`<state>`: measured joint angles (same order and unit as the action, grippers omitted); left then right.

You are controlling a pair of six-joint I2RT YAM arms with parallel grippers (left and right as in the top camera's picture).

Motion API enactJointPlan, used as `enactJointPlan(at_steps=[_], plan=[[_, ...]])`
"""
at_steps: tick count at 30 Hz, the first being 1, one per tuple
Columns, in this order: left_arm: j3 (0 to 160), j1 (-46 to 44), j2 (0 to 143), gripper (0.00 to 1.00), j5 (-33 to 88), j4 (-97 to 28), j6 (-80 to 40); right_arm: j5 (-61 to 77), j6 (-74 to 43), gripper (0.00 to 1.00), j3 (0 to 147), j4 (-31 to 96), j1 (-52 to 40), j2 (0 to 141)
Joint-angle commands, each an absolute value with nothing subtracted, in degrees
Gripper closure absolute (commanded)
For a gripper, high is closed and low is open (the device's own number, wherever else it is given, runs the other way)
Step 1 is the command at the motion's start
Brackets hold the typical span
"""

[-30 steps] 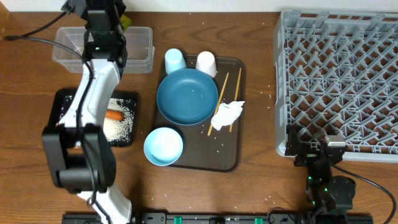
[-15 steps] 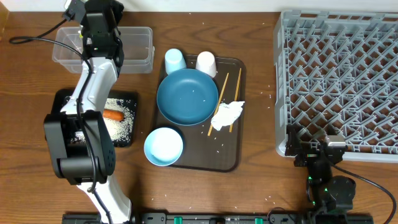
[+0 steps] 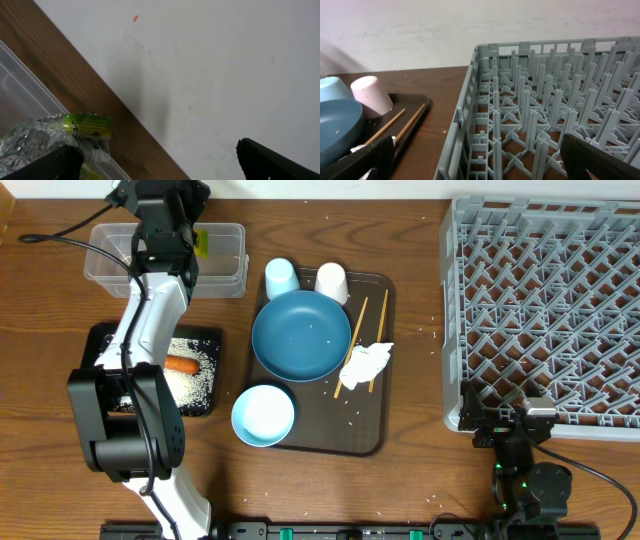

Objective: Sort waste into correct bins and load items into the dishwasher rack
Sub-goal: 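Carry the snack bar left and drop it into the clear plastic bin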

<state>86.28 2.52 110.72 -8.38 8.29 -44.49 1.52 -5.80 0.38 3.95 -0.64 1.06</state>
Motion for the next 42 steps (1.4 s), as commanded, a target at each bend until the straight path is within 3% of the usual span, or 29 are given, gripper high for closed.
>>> enactJointPlan(at_steps=[1,8,11,15,23,36,42], plan=[[86.9,2.6,108.9,0.02,-8.0,7.0,-43.1,1.5,-5.3,0.01,0.3,4.1,0.3,0.9],[86.9,4.5,109.8,0.02,-8.5,-0.5,-43.1,1.5,-5.3,0.01,0.3,4.2,0.3,0.9],[86.9,5.6,110.3,0.02,-1.0,-2.7,-41.9,1.5,-5.3,0.01,0.3,4.2,0.3,0.9],[86.9,6.3,110.7,0.02,7.6,-3.8,-30.1,1.5,-5.3,0.01,0.3,4.2,0.3,0.9],[86.9,7.1,110.9,0.02,21.2,-11.5,-30.0,1.5,-5.3,0.01,0.3,4.1,0.3,0.9],[86.9,12.3,110.3,0.02,23.0,-24.4,-30.0,1.5,-5.3,0.01,0.3,4.2,0.3,0.9],[86.9,12.6,107.3,0.02,26.7,-24.9,-30.1,1.5,-5.3,0.01,0.3,4.1,0.3,0.9]])
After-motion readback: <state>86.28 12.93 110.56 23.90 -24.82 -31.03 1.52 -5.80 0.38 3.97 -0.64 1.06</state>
